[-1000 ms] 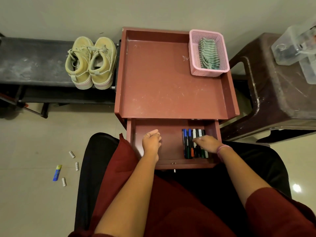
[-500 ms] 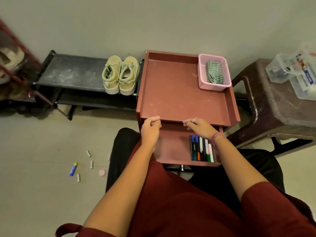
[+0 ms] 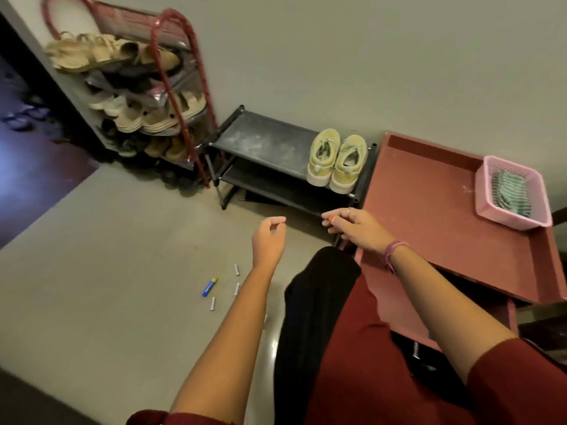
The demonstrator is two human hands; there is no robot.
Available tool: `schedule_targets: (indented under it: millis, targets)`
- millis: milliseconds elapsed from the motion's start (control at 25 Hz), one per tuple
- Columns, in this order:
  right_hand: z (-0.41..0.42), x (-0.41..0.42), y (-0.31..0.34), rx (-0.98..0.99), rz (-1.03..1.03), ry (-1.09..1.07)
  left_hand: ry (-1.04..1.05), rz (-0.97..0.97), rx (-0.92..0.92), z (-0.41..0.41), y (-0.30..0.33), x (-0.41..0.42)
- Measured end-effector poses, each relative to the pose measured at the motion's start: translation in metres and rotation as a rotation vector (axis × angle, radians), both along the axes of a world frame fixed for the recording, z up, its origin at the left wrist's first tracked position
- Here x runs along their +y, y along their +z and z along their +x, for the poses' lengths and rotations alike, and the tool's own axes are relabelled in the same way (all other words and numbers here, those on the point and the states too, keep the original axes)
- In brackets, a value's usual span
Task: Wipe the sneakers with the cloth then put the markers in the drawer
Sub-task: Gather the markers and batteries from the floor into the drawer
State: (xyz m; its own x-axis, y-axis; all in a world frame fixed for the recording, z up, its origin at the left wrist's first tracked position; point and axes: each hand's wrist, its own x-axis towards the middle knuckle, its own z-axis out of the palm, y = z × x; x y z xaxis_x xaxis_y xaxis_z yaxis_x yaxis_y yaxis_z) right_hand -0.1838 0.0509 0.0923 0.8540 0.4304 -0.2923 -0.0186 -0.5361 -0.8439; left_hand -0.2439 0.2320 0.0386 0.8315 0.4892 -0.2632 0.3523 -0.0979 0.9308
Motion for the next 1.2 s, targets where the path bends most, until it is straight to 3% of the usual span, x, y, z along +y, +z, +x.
schedule_targets:
  millis: [280, 480, 640, 880, 1040, 1200]
  targets:
    - [0.012, 0.114, -0.038, 0.035, -0.052, 0.094, 0.140, 0.061, 0.216, -0.029, -0.082, 0.111]
    - [0.019, 0.166, -0.095, 0.073, -0.234, 0.203, 0.084, 0.103, 0.422, -0.066, -0.171, 0.142]
    - [0.022, 0.189, -0.150, 0.101, -0.344, 0.282, -0.032, 0.114, 0.625, -0.092, -0.250, 0.133]
    - [0.026, 0.183, -0.224, 0.152, -0.513, 0.378, -0.302, 0.208, 0.811, -0.107, -0.318, 0.093]
    - [0.030, 0.179, -0.256, 0.241, -0.625, 0.418, -0.431, 0.286, 0.846, -0.104, -0.350, 0.063]
    - [0.044, 0.195, -0.279, 0.202, -0.684, 0.537, -0.510, 0.337, 0.826, -0.096, -0.376, 0.036]
